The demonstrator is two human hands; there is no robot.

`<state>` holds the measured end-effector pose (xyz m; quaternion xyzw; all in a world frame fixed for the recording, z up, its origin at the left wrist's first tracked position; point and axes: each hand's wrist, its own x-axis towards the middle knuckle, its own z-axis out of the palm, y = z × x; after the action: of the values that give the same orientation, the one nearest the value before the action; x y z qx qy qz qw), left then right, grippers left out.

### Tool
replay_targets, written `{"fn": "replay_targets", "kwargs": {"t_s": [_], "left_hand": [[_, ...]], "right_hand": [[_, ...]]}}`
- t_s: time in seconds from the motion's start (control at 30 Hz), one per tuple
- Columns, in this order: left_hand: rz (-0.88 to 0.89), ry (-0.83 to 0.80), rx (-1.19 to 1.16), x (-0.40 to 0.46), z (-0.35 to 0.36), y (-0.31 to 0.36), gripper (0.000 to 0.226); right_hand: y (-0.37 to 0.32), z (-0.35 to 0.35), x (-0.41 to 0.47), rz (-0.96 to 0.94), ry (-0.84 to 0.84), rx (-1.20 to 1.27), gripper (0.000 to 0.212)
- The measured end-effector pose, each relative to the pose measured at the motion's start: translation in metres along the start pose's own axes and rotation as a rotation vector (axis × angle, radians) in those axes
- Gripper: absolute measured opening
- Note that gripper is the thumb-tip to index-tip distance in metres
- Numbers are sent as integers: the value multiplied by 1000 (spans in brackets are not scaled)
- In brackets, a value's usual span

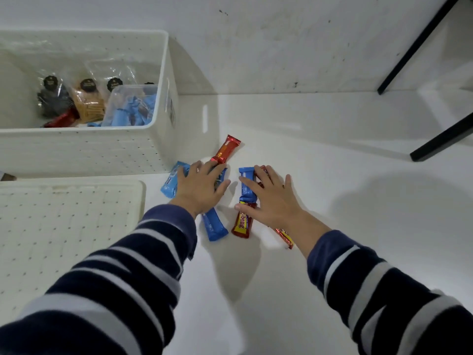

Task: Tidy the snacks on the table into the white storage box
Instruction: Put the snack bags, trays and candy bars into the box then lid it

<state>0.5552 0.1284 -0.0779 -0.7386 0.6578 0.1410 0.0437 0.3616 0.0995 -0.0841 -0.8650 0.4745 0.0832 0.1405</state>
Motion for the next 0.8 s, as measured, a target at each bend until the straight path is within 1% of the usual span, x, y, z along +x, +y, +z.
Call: {"fn": "replay_targets", "kwargs": {"t_s": [0.1,0.2,0.27,0.33,0.43,0.53,0.6,0.63,0.7,0.8], "left_hand": [[5,26,11,-20,13,1,66],[1,134,73,-38,26,5,83],[-56,165,72,-46,34,4,90],[-129,144,46,-48,39,1,93],[-149,118,94,-45,38,-3,83],[-49,230,114,-42,34,-4,72],[21,310,59,-39,32,-4,70],[36,334,31,-35,31,-4,67],[38,328,-13,-26,26,-3,62],[68,222,-49,-8,16,-1,63]], "right_hand": [[4,6,-19,7,-9,-9,87],[6,17,-37,1,23,4,97],[5,25,-44,12,59,7,98],[-1,30,-47,17,111,30,92],[-10,34,-46,-9,164,35,72],[-14,36,-42,-22,192,15,58],[-10,35,-39,-31,221,19,52],[-8,35,-38,-34,231,24,50],[-2,34,-35,-25,233,53,53],[2,32,-33,-14,223,62,66]]}}
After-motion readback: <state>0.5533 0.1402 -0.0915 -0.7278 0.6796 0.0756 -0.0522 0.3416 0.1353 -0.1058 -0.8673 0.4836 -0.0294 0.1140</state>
